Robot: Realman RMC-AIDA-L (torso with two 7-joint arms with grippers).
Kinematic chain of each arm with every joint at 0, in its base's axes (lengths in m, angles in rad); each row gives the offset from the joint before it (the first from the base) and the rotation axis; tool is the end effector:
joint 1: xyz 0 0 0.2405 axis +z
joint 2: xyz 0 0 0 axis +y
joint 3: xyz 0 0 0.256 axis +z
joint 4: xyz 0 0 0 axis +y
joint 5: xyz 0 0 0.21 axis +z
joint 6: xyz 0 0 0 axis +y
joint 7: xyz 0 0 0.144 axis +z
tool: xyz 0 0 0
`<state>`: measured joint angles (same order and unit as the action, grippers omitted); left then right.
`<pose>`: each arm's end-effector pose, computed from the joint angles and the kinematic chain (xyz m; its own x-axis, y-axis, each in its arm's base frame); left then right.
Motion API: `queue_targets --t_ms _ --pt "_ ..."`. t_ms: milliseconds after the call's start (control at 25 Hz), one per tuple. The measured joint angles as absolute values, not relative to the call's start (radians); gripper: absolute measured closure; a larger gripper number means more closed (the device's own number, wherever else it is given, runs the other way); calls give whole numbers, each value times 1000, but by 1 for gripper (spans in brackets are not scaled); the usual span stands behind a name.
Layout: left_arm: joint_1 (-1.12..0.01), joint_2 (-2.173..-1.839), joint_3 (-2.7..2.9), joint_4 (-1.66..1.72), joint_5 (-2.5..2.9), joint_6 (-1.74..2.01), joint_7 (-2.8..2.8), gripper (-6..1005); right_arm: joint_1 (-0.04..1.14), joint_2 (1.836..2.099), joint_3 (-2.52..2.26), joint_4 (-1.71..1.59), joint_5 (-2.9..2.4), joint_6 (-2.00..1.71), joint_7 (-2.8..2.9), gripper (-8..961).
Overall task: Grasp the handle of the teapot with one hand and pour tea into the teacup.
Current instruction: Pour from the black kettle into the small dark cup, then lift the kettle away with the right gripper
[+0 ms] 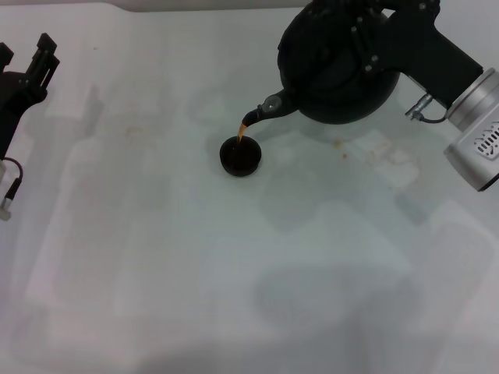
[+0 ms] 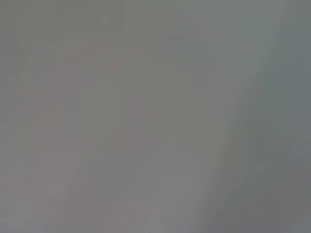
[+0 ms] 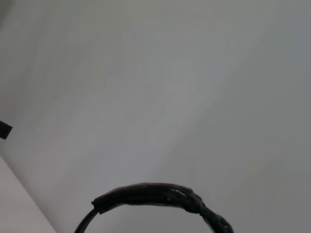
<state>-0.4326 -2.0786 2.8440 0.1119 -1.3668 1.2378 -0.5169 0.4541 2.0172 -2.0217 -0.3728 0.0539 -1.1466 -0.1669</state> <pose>-0.3366 0.3139 -0.0194 0.4317 0.0326 0.9014 0.8920 -0.1639 -0.4213 0.2491 0.3455 -0.0385 0.8565 0.4294 -0.2866 -0.0606 -0.4677 -0.8818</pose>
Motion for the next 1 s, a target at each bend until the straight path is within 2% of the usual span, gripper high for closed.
queue_targets --t_ms 1000 --pt "-434 -2079 2844 113 -1367 1238 -517 225 448 2017 -2022 -373 51 -1148 -179 828"
